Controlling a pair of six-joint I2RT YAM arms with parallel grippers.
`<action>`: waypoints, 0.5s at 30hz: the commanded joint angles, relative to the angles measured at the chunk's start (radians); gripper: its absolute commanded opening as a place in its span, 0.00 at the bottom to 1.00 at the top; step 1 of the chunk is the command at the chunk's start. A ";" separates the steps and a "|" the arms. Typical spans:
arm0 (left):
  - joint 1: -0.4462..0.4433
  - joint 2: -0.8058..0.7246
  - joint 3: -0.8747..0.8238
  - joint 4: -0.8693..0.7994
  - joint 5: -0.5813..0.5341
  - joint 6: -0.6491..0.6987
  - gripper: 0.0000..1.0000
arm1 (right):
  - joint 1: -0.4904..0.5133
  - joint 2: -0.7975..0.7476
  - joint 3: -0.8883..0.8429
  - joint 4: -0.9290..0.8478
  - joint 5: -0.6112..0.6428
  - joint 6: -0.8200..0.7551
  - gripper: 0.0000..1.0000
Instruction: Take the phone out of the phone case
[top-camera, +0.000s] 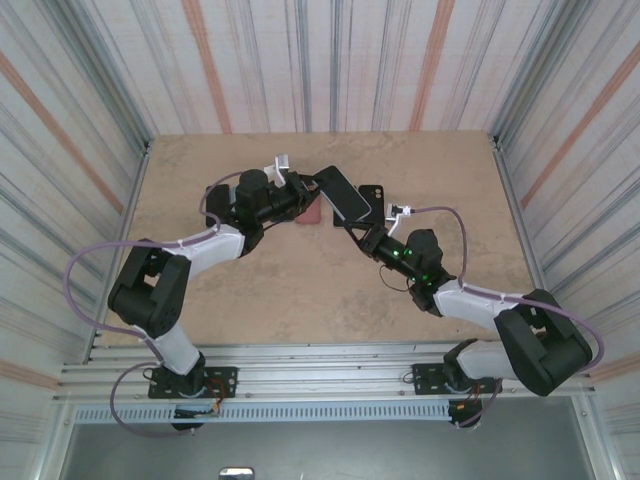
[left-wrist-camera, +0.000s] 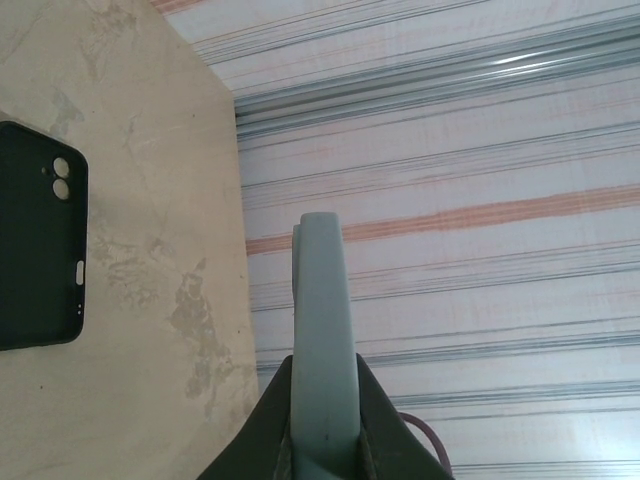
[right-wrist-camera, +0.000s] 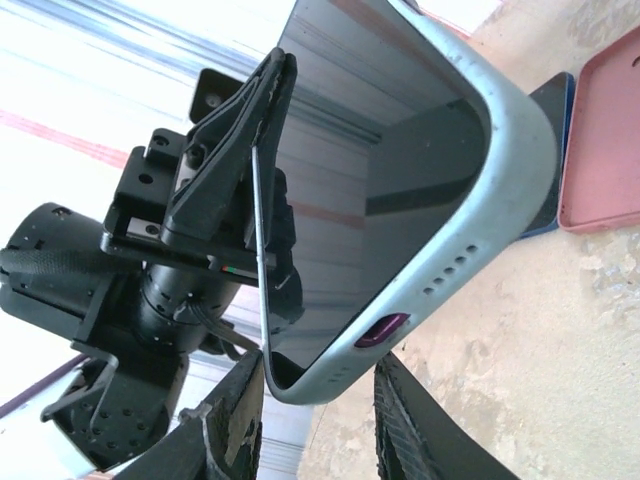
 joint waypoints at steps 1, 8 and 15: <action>-0.005 -0.002 0.023 0.116 -0.003 -0.044 0.09 | -0.016 0.007 0.023 0.034 -0.011 0.038 0.32; -0.008 0.002 0.018 0.137 -0.001 -0.058 0.09 | -0.023 0.025 0.036 0.075 -0.031 0.049 0.31; -0.013 -0.002 0.028 0.141 0.006 -0.069 0.08 | -0.033 0.055 0.034 0.118 -0.047 0.071 0.23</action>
